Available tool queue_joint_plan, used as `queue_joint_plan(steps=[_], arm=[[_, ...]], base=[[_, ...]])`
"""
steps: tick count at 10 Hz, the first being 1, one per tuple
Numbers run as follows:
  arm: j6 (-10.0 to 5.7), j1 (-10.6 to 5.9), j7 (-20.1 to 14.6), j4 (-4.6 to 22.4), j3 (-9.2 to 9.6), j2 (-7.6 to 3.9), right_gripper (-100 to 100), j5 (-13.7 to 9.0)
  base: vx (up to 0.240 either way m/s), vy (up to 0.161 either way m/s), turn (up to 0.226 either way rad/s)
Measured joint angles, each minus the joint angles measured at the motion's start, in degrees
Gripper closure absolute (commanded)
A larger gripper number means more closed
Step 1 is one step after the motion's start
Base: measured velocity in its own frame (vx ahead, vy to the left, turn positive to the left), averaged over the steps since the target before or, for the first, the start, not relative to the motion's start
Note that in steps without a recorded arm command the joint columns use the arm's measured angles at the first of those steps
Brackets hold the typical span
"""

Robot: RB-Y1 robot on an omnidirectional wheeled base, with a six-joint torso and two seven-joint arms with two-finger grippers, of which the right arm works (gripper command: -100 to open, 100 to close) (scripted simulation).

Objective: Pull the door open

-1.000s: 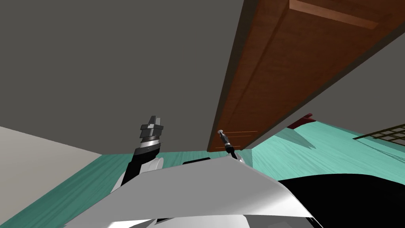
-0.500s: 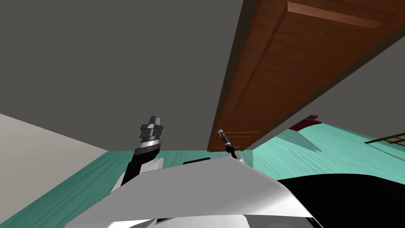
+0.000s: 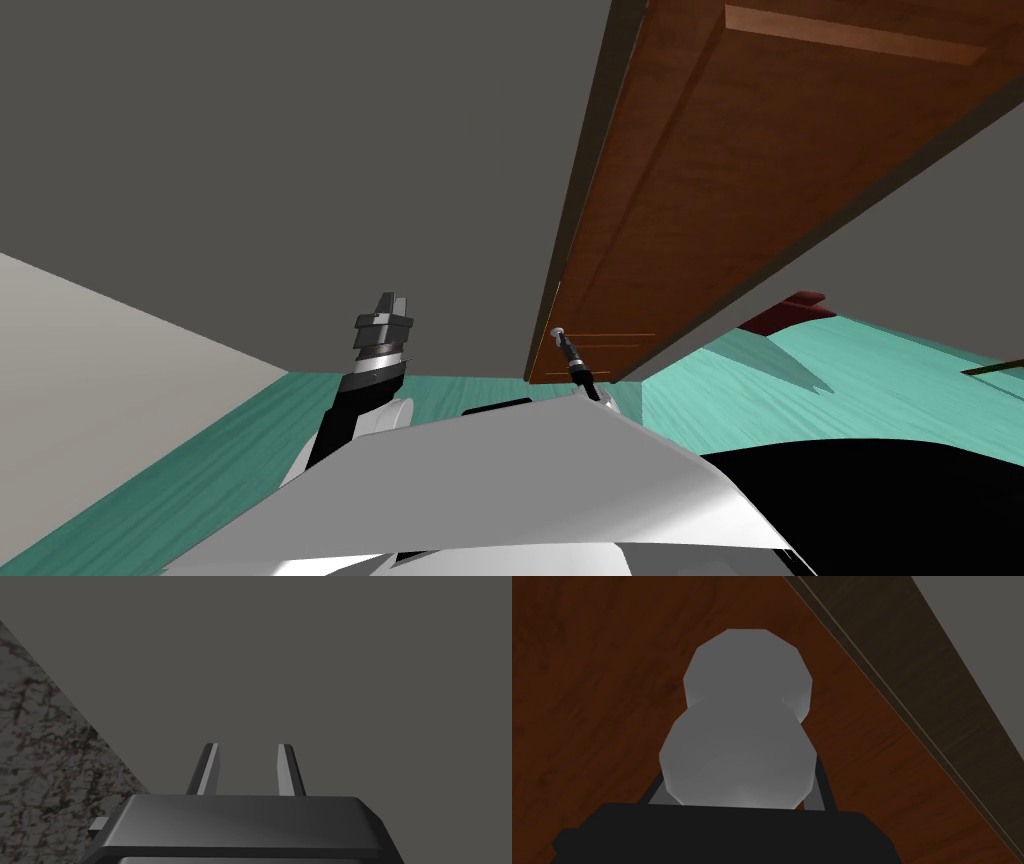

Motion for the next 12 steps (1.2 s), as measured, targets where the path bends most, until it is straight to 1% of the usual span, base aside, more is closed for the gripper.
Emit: queue_joint_plan(steps=[1,2,3,4,6,7,8,9,11,12], arm=[[0.14,-0.07,-1.3,0.0,-0.07,0.12,100,-0.4],[-0.05,-0.70,-2.7,0.9,-0.13,0.01,100,-1.0],[0.01,-0.65,-4.2,0.8,-0.04,-0.04,100,-1.3],[-0.46,-1.11,-5.7,1.8,-0.04,-0.24,100,-1.7],[0.90,-0.12,-8.3,-0.3,0.03,0.13,100,-2.3],[0.82,-0.38,-9.5,0.2,0.07,-0.06,100,-2.5],[1.08,-0.09,-11.0,-0.4,0.04,0.01,100,-2.9],[0.27,-1.20,-11.9,1.7,-0.05,-0.27,100,-3.2],[-1.47,-2.58,-14.1,4.9,-0.14,-0.69,100,-4.0],[-0.13,-1.02,-14.8,1.9,0.10,-0.43,100,-4.0]], base=[[-0.063,-0.033,0.106],[-0.051,-0.027,0.048],[-0.047,-0.020,0.060],[-0.039,-0.018,0.038],[-0.039,-0.017,0.067],[-0.045,-0.015,0.080],[-0.045,-0.015,0.034],[-0.042,-0.023,0.057],[-0.024,-0.010,0.029],[-0.031,-0.017,0.061]])
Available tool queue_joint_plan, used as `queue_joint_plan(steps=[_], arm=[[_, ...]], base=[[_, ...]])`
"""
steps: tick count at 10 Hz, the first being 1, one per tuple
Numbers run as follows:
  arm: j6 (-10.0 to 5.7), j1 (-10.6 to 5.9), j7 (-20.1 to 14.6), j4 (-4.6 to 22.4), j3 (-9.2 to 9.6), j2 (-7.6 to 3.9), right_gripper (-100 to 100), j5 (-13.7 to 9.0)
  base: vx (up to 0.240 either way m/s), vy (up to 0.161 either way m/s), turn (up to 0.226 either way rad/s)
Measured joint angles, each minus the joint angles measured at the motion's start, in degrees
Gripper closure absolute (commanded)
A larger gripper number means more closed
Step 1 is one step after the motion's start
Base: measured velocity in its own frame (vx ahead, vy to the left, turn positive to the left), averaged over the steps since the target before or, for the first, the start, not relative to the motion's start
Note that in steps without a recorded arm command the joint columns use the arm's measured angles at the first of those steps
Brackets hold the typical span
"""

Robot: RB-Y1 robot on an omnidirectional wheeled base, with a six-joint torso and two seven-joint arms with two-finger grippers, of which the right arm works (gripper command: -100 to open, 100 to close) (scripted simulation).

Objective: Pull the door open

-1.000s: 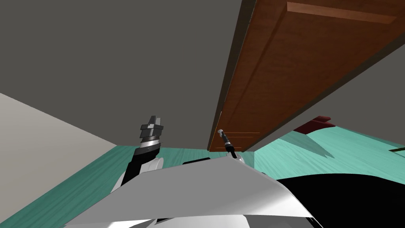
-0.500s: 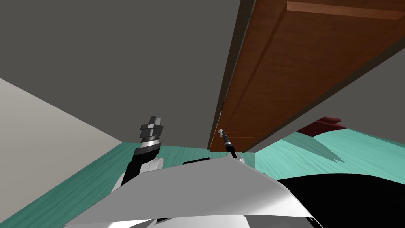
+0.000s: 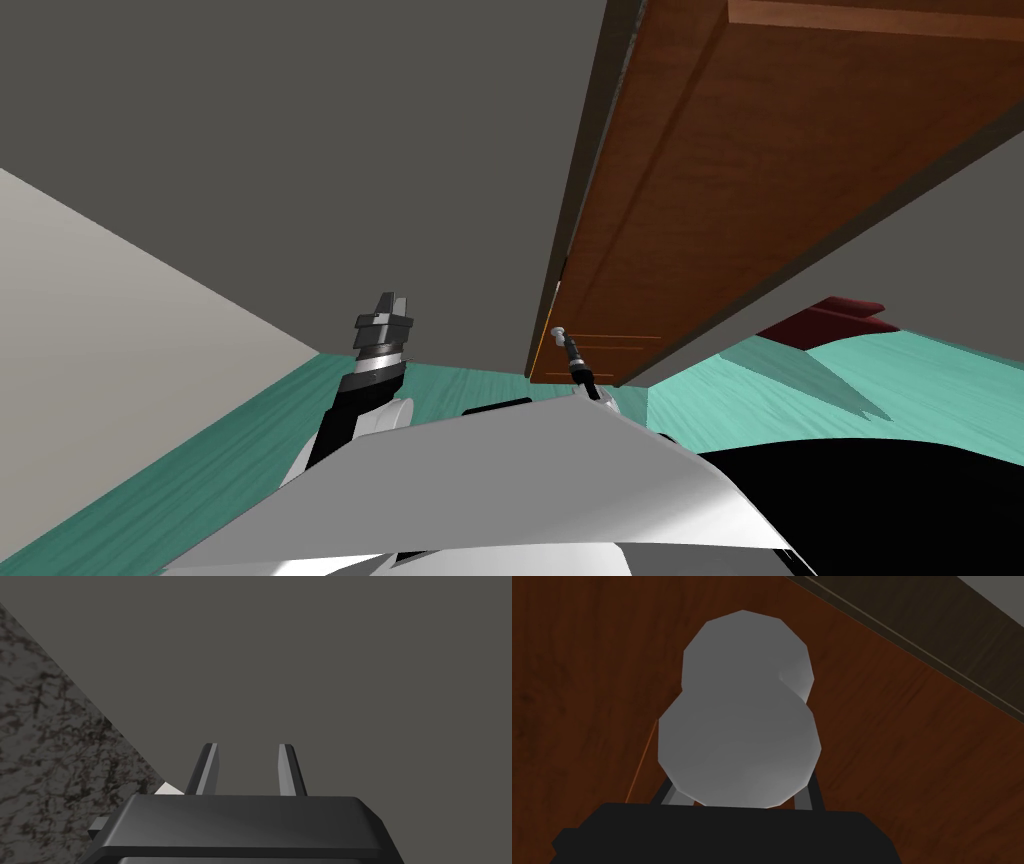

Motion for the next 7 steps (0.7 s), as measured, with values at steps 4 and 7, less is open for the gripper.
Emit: queue_joint_plan(steps=[4,7], arm=[[1.11,0.13,-5.0,-0.7,-0.02,0.20,100,-1.7],[0.31,-1.60,-8.9,2.3,-0.08,-0.14,100,-2.7]], base=[[-0.055,-0.024,0.074],[-0.049,-0.021,0.078]])
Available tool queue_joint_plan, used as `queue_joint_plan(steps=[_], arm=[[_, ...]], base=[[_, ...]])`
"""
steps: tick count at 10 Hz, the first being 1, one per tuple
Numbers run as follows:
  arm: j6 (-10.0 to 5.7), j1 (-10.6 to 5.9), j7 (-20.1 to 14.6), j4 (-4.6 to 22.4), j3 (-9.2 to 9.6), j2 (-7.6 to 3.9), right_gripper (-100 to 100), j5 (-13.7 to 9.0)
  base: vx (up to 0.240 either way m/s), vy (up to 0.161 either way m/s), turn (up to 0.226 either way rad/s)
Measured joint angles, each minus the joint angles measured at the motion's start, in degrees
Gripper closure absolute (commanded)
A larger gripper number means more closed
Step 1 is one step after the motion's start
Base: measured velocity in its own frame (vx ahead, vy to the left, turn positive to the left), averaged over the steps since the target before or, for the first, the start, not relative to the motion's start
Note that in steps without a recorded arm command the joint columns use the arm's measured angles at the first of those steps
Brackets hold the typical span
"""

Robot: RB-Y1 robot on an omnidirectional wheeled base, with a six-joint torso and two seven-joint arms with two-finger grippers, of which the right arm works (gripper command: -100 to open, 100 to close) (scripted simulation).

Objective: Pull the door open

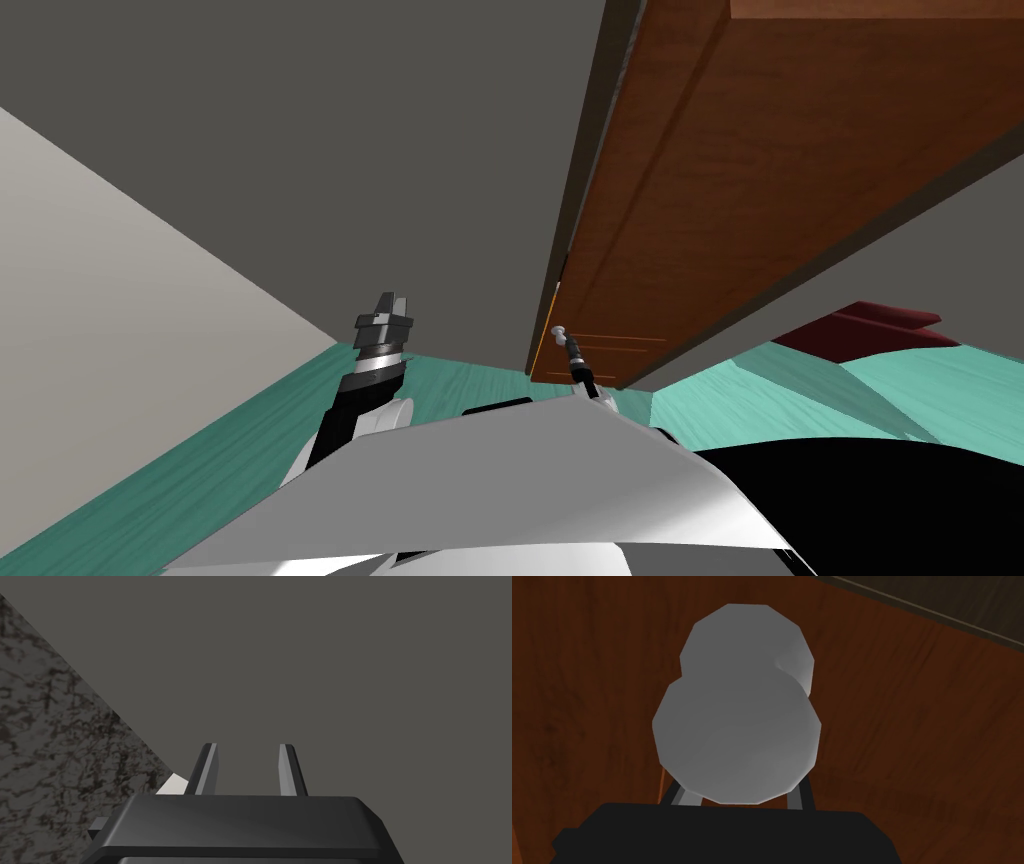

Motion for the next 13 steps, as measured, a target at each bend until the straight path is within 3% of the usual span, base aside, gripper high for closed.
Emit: queue_joint_plan(steps=[1,5,7,10,11,12,13], arm=[[-0.43,-0.40,-1.4,1.0,-0.04,-0.11,100,-0.5],[1.31,0.93,-5.6,-1.7,0.09,0.18,100,-1.8],[-0.09,-0.29,-8.4,1.0,0.04,-0.01,100,-2.6],[-0.08,-0.47,-10.1,1.5,0.20,0.05,100,-2.9],[-0.53,-1.16,-10.2,2.8,0.17,-0.19,100,-2.9],[-0.03,-0.28,-10.2,1.4,0.17,0.04,100,-2.9],[1.86,1.66,-10.0,-2.7,0.22,0.77,100,-2.8]], base=[[-0.031,-0.015,0.048],[-0.042,-0.016,0.065],[-0.061,-0.019,0.051],[-0.005,-0.001,-0.004],[0.008,-0.003,0.008],[0.007,-0.002,-0.018],[0.007,0.001,-0.021]])
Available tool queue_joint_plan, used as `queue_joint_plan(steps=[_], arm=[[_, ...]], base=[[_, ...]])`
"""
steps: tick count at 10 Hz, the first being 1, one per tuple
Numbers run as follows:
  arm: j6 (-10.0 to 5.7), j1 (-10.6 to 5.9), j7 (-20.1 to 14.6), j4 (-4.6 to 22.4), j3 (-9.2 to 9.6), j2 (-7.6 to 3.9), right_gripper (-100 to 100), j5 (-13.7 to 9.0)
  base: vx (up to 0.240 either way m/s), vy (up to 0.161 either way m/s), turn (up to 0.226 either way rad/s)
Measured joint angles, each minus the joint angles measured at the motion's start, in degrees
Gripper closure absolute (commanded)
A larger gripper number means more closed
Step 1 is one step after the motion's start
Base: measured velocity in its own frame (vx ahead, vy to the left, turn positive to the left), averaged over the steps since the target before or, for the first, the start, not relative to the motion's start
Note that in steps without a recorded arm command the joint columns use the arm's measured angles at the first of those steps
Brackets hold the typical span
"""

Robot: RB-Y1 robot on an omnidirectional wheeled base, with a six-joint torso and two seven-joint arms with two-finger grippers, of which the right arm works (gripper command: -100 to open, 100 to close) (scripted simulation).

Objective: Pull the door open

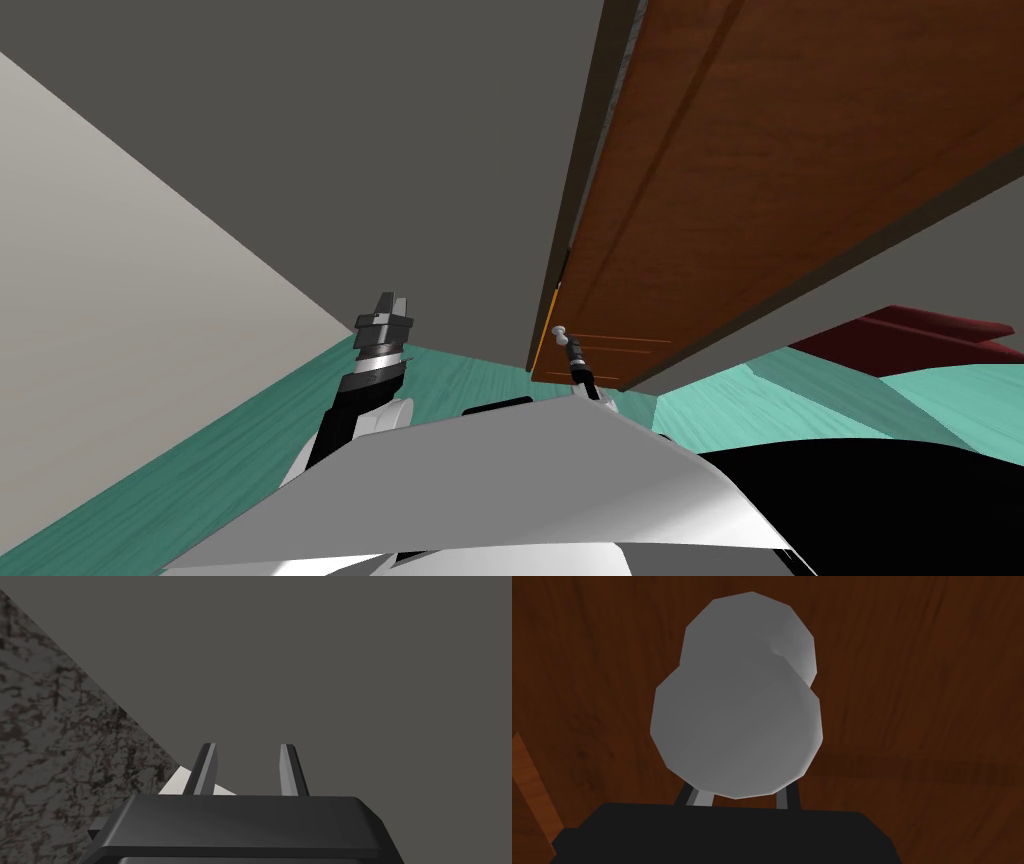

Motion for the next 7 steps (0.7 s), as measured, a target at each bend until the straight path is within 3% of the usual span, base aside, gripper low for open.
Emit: queue_joint_plan(steps=[1,2,5,7], arm=[[0.56,0.11,0.2,-0.5,-0.03,0.25,100,0.0],[-0.56,-1.01,0.1,1.9,-0.06,-0.20,100,0.0],[0.45,-0.81,-4.1,0.9,0.06,-0.36,100,-1.3],[0.17,-1.65,-5.7,2.3,0.03,-0.28,100,-1.8]], base=[[-0.005,-0.005,0.015],[-0.045,-0.012,0.112],[-0.054,-0.021,0.054],[-0.034,-0.017,0.075]])
